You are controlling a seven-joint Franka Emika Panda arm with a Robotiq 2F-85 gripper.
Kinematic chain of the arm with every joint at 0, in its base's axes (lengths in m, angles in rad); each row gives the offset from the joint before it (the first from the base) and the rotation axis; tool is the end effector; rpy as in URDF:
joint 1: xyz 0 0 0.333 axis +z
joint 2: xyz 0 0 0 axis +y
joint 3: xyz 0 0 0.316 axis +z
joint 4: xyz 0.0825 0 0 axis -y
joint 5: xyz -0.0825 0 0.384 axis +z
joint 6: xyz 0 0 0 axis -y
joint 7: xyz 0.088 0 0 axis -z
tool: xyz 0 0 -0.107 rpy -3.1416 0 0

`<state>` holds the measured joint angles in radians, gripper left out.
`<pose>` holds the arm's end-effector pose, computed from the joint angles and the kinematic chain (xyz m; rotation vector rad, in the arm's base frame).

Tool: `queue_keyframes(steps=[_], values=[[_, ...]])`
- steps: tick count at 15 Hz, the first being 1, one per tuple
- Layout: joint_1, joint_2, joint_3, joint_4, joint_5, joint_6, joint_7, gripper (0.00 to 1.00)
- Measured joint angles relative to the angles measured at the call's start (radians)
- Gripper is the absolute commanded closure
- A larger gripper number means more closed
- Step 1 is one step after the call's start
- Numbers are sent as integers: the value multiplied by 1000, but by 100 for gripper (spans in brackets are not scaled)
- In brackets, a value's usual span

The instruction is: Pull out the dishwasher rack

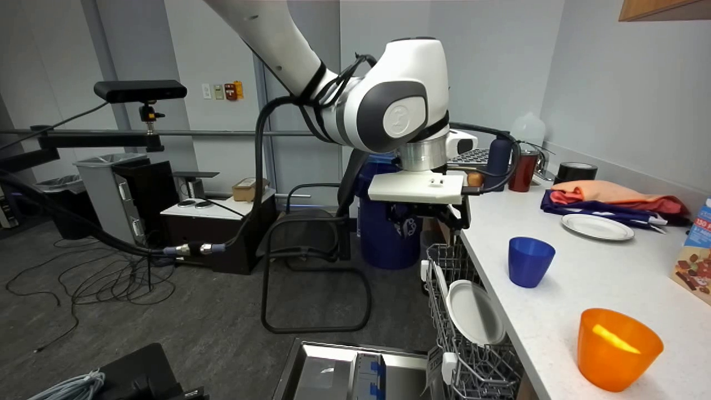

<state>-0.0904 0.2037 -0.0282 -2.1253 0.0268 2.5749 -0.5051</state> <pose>0.5875 -0.0701 0.3393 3.0042 0.5575 0.3650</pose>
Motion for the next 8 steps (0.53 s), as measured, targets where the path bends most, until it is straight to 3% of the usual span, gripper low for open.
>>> queue_keyframes(steps=[8], values=[[1, 23, 25, 34, 0, 0, 1, 0]])
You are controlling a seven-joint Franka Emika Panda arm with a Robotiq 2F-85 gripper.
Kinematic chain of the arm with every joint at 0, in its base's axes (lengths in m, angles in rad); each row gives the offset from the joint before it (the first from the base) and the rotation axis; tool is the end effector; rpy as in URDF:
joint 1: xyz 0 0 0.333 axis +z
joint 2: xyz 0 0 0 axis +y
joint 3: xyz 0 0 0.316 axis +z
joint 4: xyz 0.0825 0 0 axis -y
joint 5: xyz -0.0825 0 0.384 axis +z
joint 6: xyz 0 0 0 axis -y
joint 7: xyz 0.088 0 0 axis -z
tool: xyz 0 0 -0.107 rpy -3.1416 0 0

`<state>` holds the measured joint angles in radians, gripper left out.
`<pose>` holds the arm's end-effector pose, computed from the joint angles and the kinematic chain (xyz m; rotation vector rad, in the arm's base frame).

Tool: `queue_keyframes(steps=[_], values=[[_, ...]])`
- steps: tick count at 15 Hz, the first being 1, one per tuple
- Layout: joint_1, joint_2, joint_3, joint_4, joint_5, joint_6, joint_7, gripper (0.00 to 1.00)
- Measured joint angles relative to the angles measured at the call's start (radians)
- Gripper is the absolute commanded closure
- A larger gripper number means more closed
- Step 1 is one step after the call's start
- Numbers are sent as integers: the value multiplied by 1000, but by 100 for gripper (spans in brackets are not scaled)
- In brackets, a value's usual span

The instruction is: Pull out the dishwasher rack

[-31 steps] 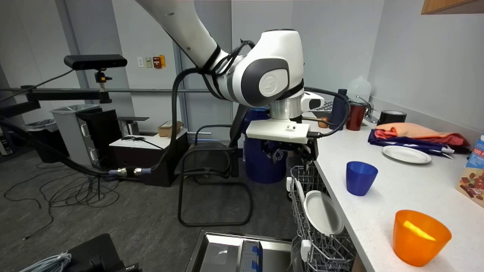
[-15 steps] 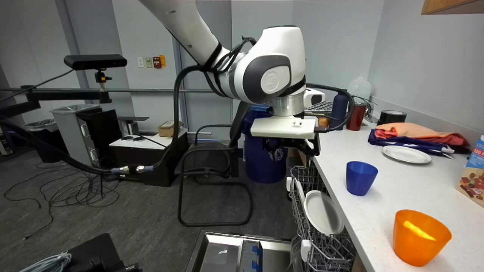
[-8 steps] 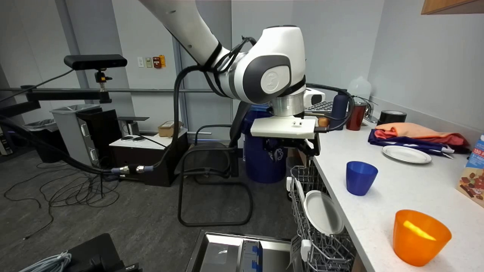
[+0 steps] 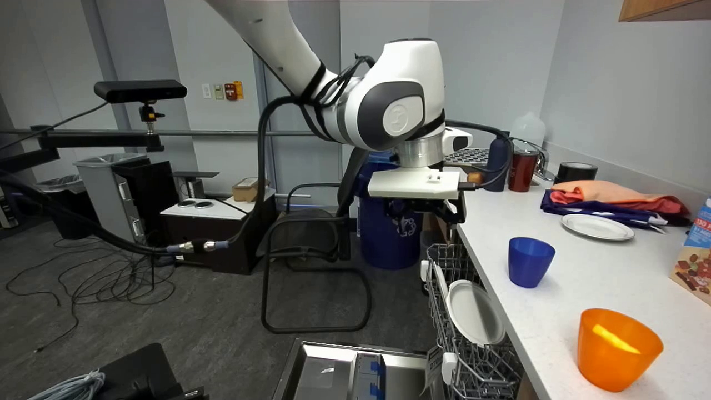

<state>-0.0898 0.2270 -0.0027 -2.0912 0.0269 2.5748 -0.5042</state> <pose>0.5989 -0.0560 0.3407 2.9999 0.5941 0.3846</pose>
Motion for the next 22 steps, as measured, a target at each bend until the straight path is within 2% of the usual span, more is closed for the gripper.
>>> queue_keyframes(steps=[7, 14, 22], values=[[12, 154, 53, 149, -29, 0, 2, 0], [31, 362, 63, 325, -120, -4, 5, 0], [38, 523, 69, 483, -161, -37, 5, 0]])
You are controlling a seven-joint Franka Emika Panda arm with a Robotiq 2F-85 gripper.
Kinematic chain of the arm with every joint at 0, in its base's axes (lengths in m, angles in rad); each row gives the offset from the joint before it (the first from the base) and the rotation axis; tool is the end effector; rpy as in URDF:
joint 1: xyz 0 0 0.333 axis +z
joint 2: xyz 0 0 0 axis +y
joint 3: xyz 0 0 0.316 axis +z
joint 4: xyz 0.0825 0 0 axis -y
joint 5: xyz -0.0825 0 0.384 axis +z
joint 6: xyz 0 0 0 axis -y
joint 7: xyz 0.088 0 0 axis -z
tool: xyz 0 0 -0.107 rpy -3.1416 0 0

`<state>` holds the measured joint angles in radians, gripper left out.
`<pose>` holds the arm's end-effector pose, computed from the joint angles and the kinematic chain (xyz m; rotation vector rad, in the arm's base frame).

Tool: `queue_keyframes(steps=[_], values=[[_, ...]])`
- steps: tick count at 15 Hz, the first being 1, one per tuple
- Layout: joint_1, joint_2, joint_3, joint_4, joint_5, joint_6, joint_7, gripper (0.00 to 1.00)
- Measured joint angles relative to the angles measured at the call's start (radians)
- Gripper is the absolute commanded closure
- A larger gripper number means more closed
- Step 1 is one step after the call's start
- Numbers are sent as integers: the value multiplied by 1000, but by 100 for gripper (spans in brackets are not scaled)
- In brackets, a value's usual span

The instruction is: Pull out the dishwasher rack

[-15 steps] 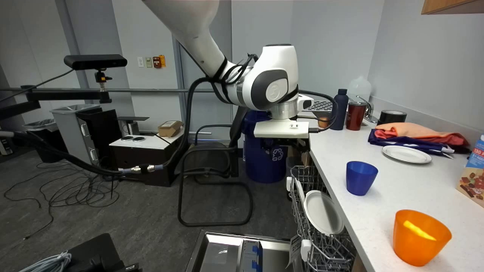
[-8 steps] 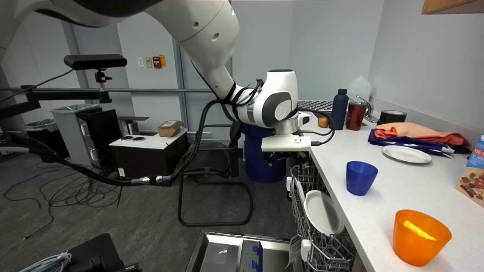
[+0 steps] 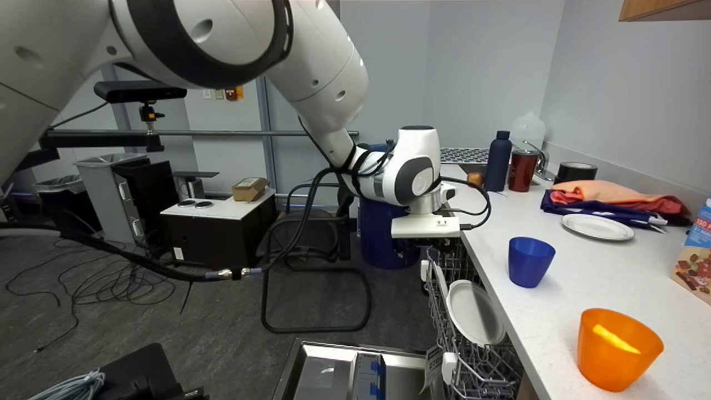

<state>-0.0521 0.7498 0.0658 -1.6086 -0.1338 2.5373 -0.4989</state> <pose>0.7108 0.0045 0.2054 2.9127 0.8917 0.2535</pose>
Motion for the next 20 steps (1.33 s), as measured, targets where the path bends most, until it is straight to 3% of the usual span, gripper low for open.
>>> queue_keyframes(steps=[10, 20], values=[[7, 141, -1, 154, -16, -59, 0, 0], [9, 157, 0, 171, -17, -61, 1, 0]])
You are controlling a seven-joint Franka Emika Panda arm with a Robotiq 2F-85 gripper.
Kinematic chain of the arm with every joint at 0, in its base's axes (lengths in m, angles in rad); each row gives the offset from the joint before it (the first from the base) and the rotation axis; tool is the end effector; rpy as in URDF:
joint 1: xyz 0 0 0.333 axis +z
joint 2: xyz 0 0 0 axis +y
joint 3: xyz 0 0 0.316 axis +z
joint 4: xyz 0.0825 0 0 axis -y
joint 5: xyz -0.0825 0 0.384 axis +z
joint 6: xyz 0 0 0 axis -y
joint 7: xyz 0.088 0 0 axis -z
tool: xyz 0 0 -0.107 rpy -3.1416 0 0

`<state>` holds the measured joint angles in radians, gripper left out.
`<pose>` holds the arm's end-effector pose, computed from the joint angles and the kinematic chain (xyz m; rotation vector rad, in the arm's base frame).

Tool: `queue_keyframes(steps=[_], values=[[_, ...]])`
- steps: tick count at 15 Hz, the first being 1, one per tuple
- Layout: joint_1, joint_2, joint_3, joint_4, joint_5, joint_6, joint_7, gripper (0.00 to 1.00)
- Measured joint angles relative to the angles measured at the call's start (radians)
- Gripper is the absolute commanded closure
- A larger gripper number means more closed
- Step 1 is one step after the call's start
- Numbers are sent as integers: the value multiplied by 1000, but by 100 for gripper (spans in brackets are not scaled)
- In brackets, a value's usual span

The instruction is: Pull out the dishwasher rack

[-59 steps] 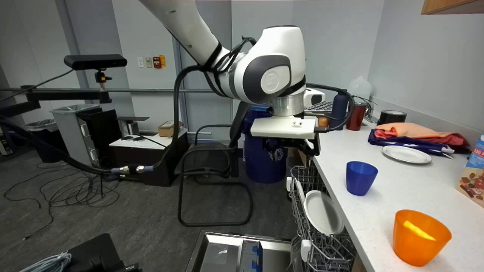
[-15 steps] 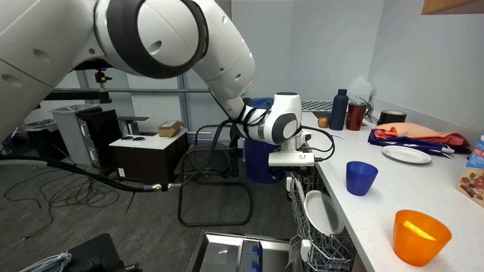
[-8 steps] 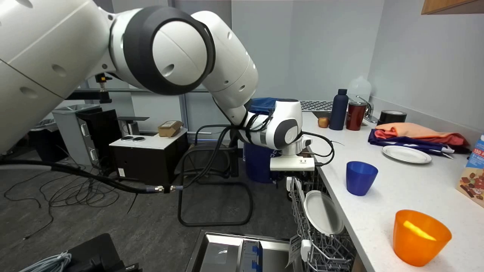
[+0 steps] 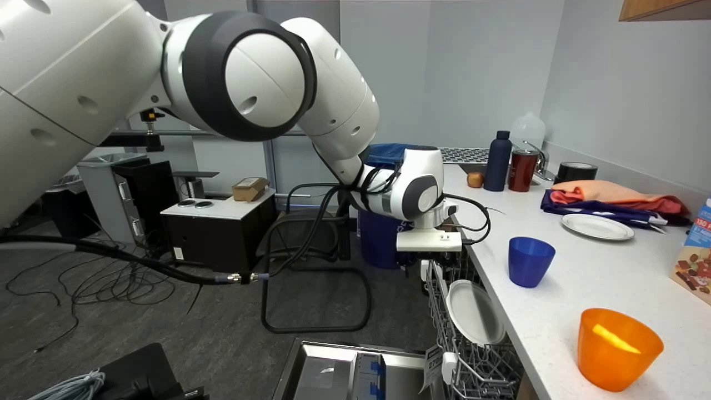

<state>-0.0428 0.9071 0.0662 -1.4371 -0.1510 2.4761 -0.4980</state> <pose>0.7336 0.0080 0.1600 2.9165 0.9103 0.1823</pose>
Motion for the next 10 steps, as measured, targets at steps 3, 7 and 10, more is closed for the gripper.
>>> queue_keyframes(steps=[3, 7, 10], values=[[3, 16, 3, 4, 0, 23, 0, 0], [9, 44, 2, 5, -18, 65, 0, 0], [14, 62, 0, 6, -44, 85, 0, 0]])
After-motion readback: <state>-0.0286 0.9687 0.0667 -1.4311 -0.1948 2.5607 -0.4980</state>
